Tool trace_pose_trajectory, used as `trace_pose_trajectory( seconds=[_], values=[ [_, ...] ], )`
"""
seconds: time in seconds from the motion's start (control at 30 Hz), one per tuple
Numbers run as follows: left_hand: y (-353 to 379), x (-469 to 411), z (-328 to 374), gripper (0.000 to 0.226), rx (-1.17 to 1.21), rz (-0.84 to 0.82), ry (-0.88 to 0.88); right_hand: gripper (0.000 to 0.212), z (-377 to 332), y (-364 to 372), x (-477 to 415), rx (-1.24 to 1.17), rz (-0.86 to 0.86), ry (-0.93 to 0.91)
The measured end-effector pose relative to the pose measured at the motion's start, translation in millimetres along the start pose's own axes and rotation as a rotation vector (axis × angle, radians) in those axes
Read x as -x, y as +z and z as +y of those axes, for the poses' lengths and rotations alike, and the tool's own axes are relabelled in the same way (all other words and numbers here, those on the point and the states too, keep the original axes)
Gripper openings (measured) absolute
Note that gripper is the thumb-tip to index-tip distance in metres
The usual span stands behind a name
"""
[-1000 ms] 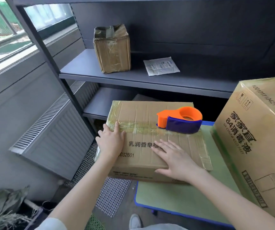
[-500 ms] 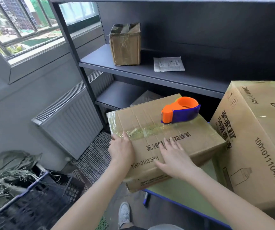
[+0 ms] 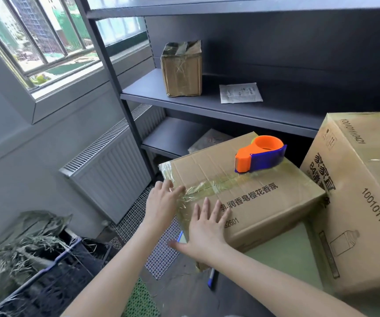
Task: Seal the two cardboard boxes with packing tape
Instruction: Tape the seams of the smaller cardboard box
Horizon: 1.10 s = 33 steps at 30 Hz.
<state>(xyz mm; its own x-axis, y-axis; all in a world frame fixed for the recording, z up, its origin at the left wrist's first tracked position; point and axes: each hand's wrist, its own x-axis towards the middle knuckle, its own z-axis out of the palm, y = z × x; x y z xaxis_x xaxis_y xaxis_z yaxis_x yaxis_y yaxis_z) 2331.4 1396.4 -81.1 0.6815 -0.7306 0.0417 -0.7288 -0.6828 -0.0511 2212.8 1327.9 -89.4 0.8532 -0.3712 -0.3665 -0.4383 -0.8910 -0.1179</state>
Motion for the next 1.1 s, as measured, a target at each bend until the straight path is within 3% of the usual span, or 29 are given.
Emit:
trace_pose_trajectory(
  seconds=[0.13, 0.23, 0.37, 0.5, 0.6, 0.73, 0.83, 0.93, 1.1],
  values=[
    [8, -4, -15, 0.077, 0.061, -0.136, 0.267, 0.102, -1, -3, -2, 0.075, -0.017, 0.015],
    [18, -1, -15, 0.082, 0.068, -0.155, 0.302, 0.094, 15, -7, 0, 0.101, -0.037, -0.016],
    [19, 1, 7, 0.084, -0.096, -0.067, 0.296, 0.091, 52, -9, 9, 0.036, -0.043, -0.085],
    [11, 5, 33, 0.087, -0.076, 0.194, 0.431, 0.093, 95, -11, 24, -0.033, -0.061, -0.114],
    [10, 12, 58, 0.087, -0.068, 0.273, 0.481, 0.099, 123, -11, 37, -0.031, -0.083, -0.085],
    [8, 11, 81, 0.056, 0.123, 0.318, 0.507, 0.102, 158, -15, 53, -0.044, -0.114, -0.053],
    [2, -4, 89, 0.033, 0.321, 0.172, 0.432, 0.085, 169, -19, 55, -0.100, -0.124, -0.050],
    [3, -34, 96, 0.039, 0.518, 0.024, 0.252, 0.071, 167, -25, 48, -0.147, -0.046, -0.042],
    [3, -84, 112, 0.053, 0.736, -0.035, 0.053, 0.046, 166, -32, 34, -0.172, 0.136, -0.028]
  ],
)
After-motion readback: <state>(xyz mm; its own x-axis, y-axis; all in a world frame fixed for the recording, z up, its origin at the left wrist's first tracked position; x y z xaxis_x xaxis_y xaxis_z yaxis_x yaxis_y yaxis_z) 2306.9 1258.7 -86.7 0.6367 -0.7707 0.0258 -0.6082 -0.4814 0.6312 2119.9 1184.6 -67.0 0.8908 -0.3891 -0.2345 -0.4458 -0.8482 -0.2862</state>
